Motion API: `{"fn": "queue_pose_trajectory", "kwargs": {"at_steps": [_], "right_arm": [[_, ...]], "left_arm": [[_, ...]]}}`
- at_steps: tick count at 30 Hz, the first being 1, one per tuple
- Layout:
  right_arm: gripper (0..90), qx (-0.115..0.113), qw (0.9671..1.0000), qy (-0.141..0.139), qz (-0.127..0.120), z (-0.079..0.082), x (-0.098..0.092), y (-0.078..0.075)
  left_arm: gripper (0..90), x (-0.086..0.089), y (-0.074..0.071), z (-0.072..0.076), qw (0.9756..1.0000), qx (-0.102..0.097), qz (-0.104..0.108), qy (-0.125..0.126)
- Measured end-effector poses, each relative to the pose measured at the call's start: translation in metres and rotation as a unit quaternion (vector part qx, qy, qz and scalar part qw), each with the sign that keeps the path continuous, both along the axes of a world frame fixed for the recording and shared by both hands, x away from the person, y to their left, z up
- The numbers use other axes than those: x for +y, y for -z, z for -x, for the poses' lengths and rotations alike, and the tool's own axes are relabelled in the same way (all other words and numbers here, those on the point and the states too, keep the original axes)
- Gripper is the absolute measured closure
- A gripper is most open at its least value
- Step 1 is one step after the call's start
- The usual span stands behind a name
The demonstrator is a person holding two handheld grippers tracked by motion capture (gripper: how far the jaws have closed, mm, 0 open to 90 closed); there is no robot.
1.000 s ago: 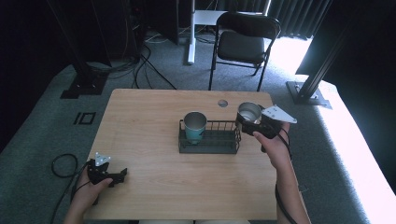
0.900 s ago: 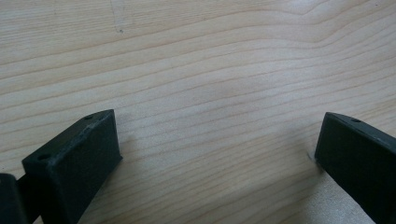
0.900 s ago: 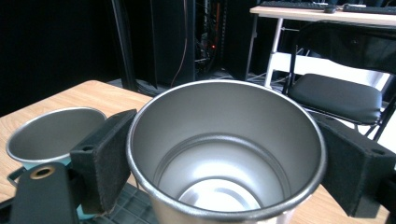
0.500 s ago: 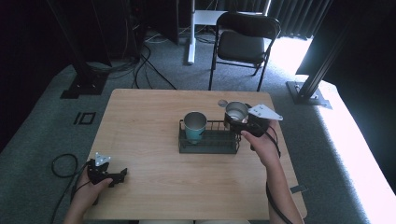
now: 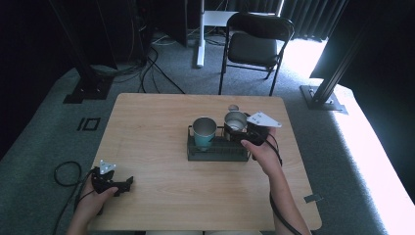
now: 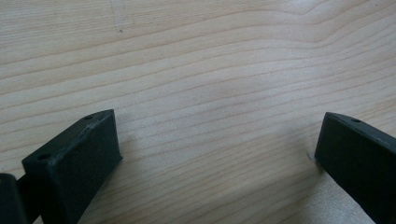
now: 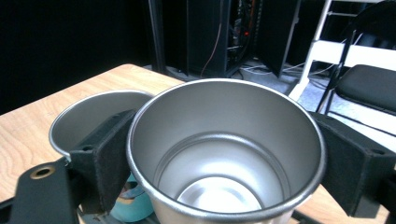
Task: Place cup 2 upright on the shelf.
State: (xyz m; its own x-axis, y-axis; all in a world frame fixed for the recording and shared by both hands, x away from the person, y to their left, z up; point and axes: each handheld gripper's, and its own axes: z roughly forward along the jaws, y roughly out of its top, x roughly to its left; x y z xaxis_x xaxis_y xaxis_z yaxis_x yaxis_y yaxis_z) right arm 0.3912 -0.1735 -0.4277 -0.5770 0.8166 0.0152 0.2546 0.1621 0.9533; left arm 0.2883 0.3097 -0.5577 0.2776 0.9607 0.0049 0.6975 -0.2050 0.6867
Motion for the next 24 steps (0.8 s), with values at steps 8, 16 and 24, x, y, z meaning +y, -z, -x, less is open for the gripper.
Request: {"fn": "queue_pose_trajectory", "kwargs": {"at_steps": [8,16,24], "right_arm": [[13.3,0.014,0.9999,-0.002,0.003,-0.002,0.004,0.017],[13.3,0.028,0.9995,-0.001,0.011,-0.005,0.008,0.032],[13.3,0.035,0.9993,0.004,0.015,-0.007,0.01,0.041]], "left_arm": [[0.5,0.0,0.0,0.0,1.0,0.0,0.0,0.0],[0.5,0.0,0.0,0.0,1.0,0.0,0.0,0.0],[0.5,0.0,0.0,0.0,1.0,0.0,0.0,0.0]]}}
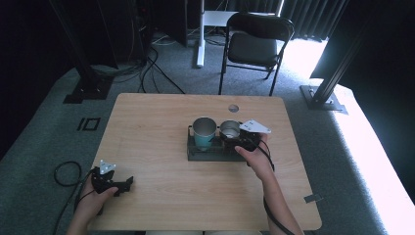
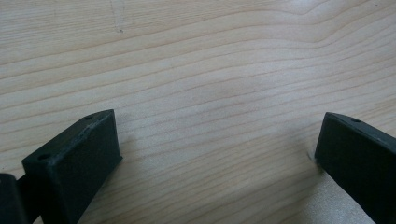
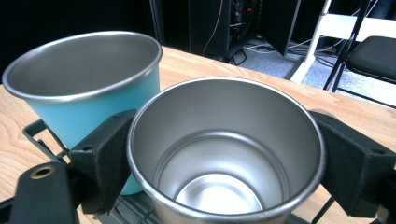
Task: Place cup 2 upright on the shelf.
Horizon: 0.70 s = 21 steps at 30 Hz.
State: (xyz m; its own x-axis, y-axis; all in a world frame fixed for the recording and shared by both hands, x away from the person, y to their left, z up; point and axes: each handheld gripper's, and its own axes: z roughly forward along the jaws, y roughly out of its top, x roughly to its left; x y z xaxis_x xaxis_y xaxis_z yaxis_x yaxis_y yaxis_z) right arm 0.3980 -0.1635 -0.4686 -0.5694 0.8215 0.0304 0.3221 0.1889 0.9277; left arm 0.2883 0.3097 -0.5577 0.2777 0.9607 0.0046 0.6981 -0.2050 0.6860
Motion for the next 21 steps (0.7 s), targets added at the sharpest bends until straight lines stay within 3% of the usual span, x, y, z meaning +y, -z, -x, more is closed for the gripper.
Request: {"fn": "queue_pose_trajectory", "kwargs": {"at_steps": [10,21], "right_arm": [[13.3,-0.003,1.0,-0.001,0.008,-0.002,0.003,0.007],[13.3,0.018,0.9998,-0.007,0.008,-0.002,0.002,0.015]], "left_arm": [[0.5,0.0,0.0,0.0,1.0,0.0,0.0,0.0],[0.5,0.0,0.0,0.0,1.0,0.0,0.0,0.0]]}}
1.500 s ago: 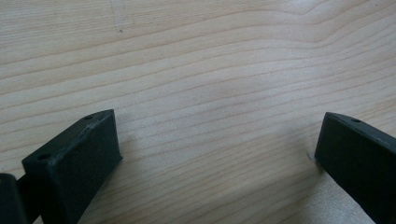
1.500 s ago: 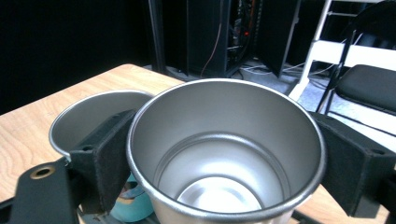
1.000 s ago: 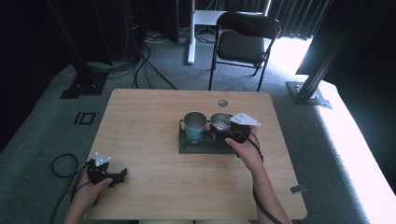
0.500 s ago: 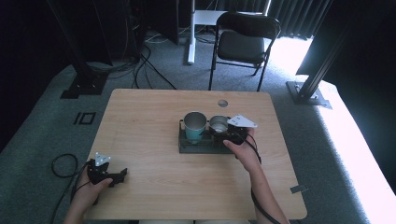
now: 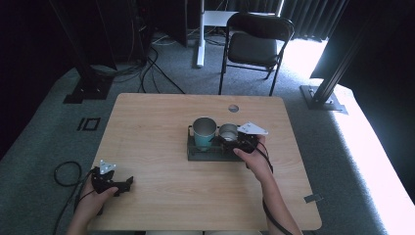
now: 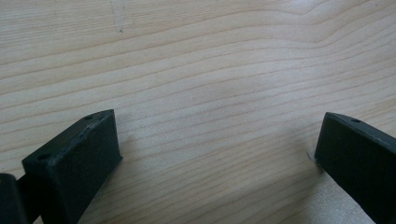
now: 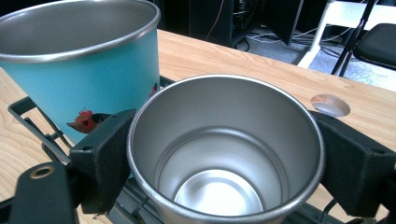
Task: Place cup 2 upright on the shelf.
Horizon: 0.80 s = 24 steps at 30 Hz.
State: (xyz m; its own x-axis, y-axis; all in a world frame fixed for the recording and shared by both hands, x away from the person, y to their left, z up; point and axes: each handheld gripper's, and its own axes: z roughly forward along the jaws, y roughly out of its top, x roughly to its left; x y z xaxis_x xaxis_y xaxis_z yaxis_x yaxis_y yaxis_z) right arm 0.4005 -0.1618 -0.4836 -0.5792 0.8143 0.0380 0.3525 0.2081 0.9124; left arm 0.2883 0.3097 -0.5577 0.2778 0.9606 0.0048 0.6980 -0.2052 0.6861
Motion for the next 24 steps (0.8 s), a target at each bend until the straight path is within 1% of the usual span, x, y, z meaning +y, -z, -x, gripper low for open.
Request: {"fn": "queue_pose_trajectory", "kwargs": {"at_steps": [4,7,9,12,14,18,19,20,24], "right_arm": [[13.0,0.004,1.0,-0.006,-0.001,0.0,-0.002,0.0],[12.7,0.006,1.0,-0.004,-0.001,0.0,-0.002,-0.001],[11.4,0.01,0.9999,-0.005,-0.01,0.001,-0.002,-0.003],[11.3,0.011,0.9998,-0.013,-0.013,0.003,-0.003,-0.006],[11.3,0.008,0.9997,-0.013,-0.018,0.004,-0.005,-0.009],[11.3,-0.001,0.9998,-0.01,-0.015,0.006,-0.009,-0.014],[10.9,0.0,0.9997,-0.013,-0.018,0.006,-0.01,-0.015],[10.8,-0.007,0.9998,-0.01,-0.017,0.008,-0.012,-0.018],[10.8,-0.013,0.9997,-0.007,-0.02,0.01,-0.015,-0.023]], "left_arm": [[0.5,0.0,0.0,0.0,1.0,0.0,0.0,0.0],[0.5,0.0,0.0,0.0,1.0,0.0,0.0,0.0],[0.5,0.0,0.0,0.0,1.0,0.0,0.0,0.0],[0.5,0.0,0.0,0.0,1.0,0.0,0.0,0.0],[0.5,0.0,0.0,0.0,1.0,0.0,0.0,0.0],[0.5,0.0,0.0,0.0,1.0,0.0,0.0,0.0],[0.5,0.0,0.0,0.0,1.0,0.0,0.0,0.0],[0.5,0.0,0.0,0.0,1.0,0.0,0.0,0.0],[0.5,0.0,0.0,0.0,1.0,0.0,0.0,0.0]]}}
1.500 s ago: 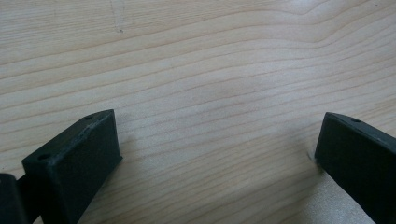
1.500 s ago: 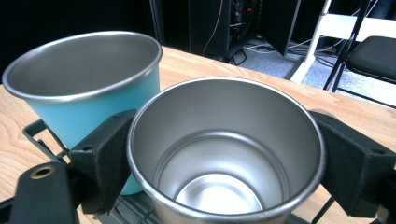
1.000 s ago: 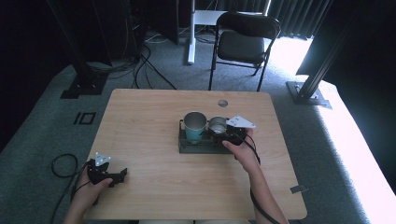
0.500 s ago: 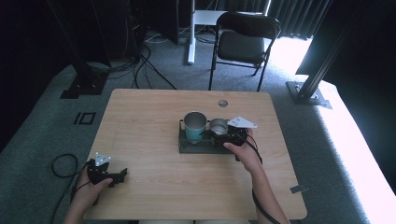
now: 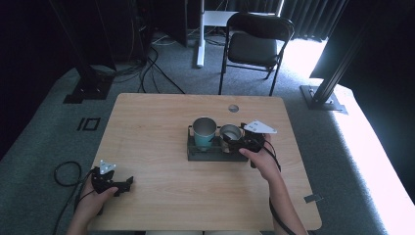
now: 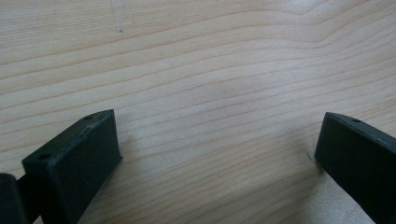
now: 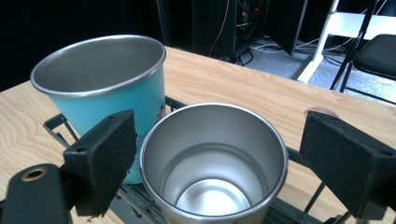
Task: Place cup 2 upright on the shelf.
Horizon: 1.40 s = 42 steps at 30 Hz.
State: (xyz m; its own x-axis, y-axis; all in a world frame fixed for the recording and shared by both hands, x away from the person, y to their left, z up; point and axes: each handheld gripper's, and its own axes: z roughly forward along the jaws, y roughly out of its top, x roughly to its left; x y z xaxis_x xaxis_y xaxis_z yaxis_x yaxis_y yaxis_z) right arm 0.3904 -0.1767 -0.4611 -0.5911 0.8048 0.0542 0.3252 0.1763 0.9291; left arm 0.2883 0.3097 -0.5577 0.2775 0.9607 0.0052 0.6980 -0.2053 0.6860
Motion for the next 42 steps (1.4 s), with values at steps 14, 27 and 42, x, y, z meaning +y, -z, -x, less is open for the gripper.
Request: {"fn": "queue_pose_trajectory", "kwargs": {"at_steps": [14,27,42], "right_arm": [[10.8,-0.001,0.9999,0.015,0.003,0.009,-0.012,-0.006],[10.8,0.002,0.9995,0.03,0.012,0.022,-0.037,0.0],[10.8,0.014,0.9988,0.043,0.017,0.038,-0.063,0.019]], "left_arm": [[0.5,0.0,0.0,0.0,1.0,0.0,0.0,0.0],[0.5,0.0,0.0,0.0,1.0,0.0,0.0,0.0],[0.5,0.0,0.0,0.0,1.0,0.0,0.0,0.0]]}}
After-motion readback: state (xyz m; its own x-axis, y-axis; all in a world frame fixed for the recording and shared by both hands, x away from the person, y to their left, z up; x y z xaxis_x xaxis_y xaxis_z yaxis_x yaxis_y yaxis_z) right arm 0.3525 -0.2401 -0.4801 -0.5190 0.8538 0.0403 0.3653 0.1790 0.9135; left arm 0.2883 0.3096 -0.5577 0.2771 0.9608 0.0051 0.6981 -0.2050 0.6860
